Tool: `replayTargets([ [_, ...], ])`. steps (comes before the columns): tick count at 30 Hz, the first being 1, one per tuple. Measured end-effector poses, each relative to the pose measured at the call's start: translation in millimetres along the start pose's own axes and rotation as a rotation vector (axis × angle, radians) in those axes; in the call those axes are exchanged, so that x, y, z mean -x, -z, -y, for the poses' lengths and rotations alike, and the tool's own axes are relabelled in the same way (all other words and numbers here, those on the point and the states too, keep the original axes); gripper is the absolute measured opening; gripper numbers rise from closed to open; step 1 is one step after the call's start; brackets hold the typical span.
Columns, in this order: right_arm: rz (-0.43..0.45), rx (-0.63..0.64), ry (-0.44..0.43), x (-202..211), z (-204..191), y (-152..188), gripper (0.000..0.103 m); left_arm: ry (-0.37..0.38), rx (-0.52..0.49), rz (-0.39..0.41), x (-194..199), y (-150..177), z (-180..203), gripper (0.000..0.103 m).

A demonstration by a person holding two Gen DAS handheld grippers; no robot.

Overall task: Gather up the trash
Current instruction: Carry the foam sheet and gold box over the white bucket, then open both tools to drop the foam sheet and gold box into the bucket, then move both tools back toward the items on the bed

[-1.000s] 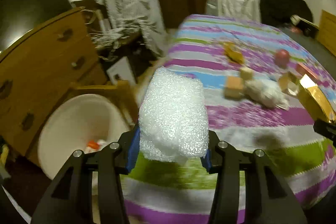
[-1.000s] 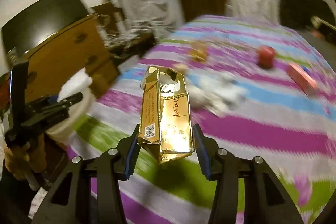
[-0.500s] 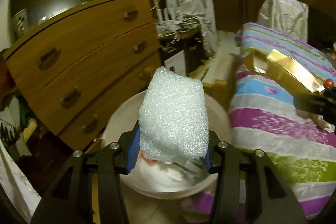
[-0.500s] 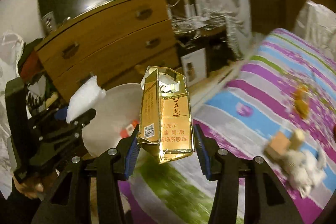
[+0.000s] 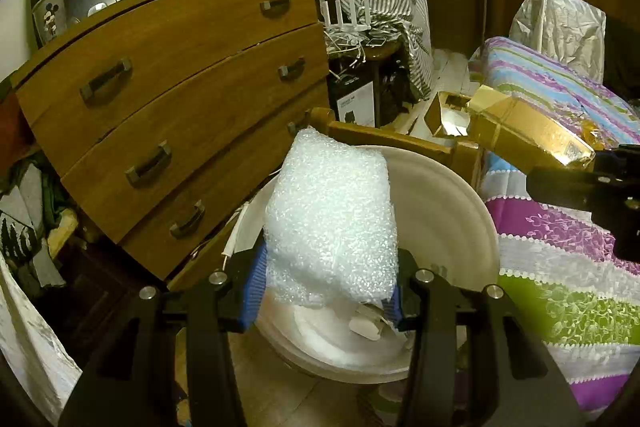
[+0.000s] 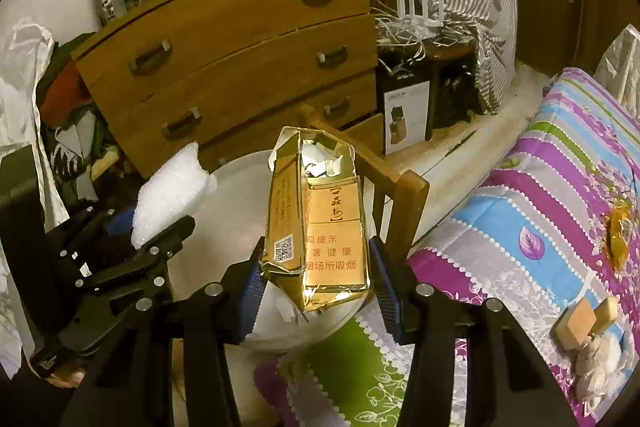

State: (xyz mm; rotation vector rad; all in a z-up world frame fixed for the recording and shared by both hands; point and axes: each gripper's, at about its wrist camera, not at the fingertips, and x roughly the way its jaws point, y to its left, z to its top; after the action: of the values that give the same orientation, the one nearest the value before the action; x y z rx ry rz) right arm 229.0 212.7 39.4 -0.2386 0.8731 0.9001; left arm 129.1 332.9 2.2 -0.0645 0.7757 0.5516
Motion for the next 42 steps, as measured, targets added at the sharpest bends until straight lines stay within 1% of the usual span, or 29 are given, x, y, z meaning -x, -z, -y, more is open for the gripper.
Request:
replayTargets([
  [4,-0.006,-0.002,0.0,-1,6,3,0.051,0.002,-0.002,-0.005,-5,1,0,0.046],
  [10,-0.017,0.011,-0.001,-11,4,0,0.051,0.003,0.002,-0.021,-16,1,-2,0.046],
  [12,-0.016,0.026,0.001,-15,2,-1,0.052,0.015,0.012,-0.031,-22,1,-5,0.046],
  [13,-0.022,0.042,0.004,-19,0,-2,0.056,0.031,0.013,-0.042,-26,0,-7,0.048],
  [14,-0.022,0.05,0.013,-21,0,-2,0.071,0.053,0.01,-0.053,-30,0,-8,0.049],
  [15,-0.009,0.057,0.03,-22,-1,-2,0.077,0.067,0.014,-0.066,-35,-1,-10,0.053],
  [16,-0.004,0.06,0.035,-23,-1,-2,0.077,0.059,0.031,-0.08,-39,-1,-14,0.064],
  [17,-0.004,0.057,0.032,-25,0,-2,0.077,0.052,0.049,-0.086,-43,-1,-19,0.071],
  [22,0.005,0.036,0.026,-25,9,-1,0.077,0.05,0.066,-0.09,-43,4,-28,0.072],
  [28,-0.003,0.029,0.031,-25,14,9,0.077,0.046,0.051,-0.103,-45,7,-24,0.072],
  [32,0.014,0.02,0.039,-19,15,14,0.077,0.044,0.066,-0.094,-40,7,-25,0.072],
  [37,0.09,-0.014,0.069,3,22,29,0.077,0.044,0.066,-0.06,-25,6,-13,0.072],
  [42,0.179,-0.05,0.123,33,39,54,0.077,0.066,0.047,-0.001,0,3,15,0.077],
])
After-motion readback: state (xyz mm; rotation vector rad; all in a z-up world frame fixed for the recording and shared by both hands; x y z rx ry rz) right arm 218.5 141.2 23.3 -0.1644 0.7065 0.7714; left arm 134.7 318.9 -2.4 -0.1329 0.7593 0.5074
